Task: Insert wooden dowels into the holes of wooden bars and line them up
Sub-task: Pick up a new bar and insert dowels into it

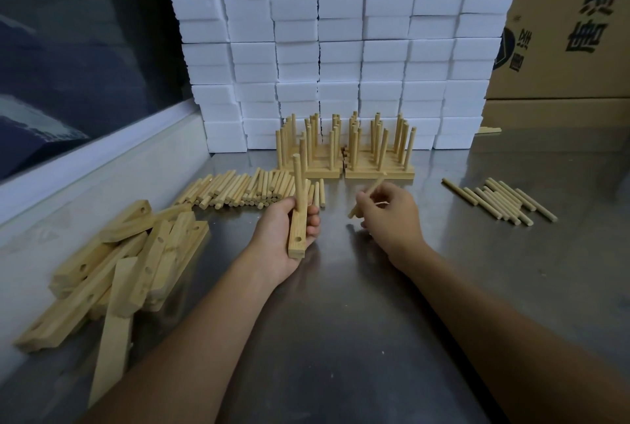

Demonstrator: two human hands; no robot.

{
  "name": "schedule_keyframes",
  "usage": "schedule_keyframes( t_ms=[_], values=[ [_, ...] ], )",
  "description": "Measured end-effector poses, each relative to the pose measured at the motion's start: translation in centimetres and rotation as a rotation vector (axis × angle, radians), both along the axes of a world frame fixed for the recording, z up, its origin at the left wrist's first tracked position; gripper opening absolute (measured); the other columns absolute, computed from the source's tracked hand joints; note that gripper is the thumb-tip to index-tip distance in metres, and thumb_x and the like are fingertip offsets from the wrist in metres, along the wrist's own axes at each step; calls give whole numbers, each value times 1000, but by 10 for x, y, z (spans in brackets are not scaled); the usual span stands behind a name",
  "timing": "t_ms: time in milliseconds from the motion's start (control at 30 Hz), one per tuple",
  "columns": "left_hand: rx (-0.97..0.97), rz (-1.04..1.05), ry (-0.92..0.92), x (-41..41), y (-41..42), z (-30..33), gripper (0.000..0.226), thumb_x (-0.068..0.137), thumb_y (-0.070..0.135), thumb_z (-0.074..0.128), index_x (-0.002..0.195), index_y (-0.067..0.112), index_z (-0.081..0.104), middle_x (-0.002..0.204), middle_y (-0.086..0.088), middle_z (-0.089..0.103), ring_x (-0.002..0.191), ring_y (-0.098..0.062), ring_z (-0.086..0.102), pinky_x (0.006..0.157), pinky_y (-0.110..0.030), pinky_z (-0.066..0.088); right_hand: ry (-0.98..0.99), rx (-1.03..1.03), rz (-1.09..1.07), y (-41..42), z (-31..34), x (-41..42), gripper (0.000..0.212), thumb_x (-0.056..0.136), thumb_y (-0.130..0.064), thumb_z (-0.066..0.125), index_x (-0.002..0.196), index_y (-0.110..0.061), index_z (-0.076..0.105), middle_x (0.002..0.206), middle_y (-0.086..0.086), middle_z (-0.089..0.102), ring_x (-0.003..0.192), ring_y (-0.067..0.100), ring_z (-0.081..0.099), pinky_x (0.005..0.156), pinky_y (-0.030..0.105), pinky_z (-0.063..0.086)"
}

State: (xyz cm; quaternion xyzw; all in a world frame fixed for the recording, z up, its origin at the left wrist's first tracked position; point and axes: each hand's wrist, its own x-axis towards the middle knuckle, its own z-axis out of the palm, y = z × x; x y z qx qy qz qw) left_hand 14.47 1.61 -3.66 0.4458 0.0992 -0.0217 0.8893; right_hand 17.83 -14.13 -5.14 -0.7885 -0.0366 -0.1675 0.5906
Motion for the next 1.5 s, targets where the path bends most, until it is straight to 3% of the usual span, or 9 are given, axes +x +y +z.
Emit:
schedule_keyframes(
  t_ms=[133,267,367,600,767,1133,1333,1433,1500],
  values=[
    [4,-3,-1,0,-1,0,19,98,10,42,94,1,58,67,-8,57,51,-13,52,42,-20,41,-11,135,72,-1,0,-3,43,94,-11,63,129,-28,44,85,3,69,72,7,68,57,14,51],
    [11,-1,-3,0,-1,0,21,98,10,41,91,1,58,64,-7,57,50,-13,51,42,-19,40,-61,125,52,0,3,-5,13,102,-18,53,108,-15,63,75,0,73,64,7,67,62,24,56],
    [7,-3,-7,0,0,0,20,98,10,42,93,1,59,65,-7,58,51,-13,51,42,-19,41,-66,187,31,-3,4,-6,21,101,-15,54,88,-19,69,76,2,73,63,5,64,63,21,54],
    [-2,-3,-4,2,1,-1,19,98,11,43,95,1,59,67,-8,58,52,-14,52,42,-20,42,14,447,10,-9,8,-9,12,97,-18,63,104,-9,67,74,1,75,60,3,63,57,16,51],
    [11,8,-4,2,0,-1,19,98,11,43,93,1,59,66,-7,58,50,-13,51,41,-20,41,53,575,68,-2,15,-20,19,98,-19,60,94,-4,71,62,-6,68,56,0,59,59,16,52],
    [51,11,-3,1,0,-1,20,98,13,42,90,4,58,62,-5,57,48,-11,51,41,-18,40,-16,531,164,14,28,-45,10,99,-16,58,99,-9,65,72,3,73,52,5,57,52,18,49],
    [33,0,6,0,0,-1,19,99,13,42,95,3,58,65,-6,57,50,-12,51,42,-18,40,154,520,168,12,22,-38,33,91,0,64,106,-29,60,79,-8,74,72,2,71,59,18,52],
    [41,14,6,1,0,-1,21,99,13,41,94,3,58,63,-6,57,49,-12,52,41,-19,40,139,430,242,15,25,-44,7,95,-15,65,101,-16,66,74,-5,74,68,6,70,60,21,52],
    [60,29,6,2,0,-2,24,99,15,41,99,0,61,64,-6,58,49,-11,52,43,-20,40,114,372,349,19,26,-51,13,98,-18,60,96,-9,70,69,-1,72,59,7,64,56,19,50]
  ],
)
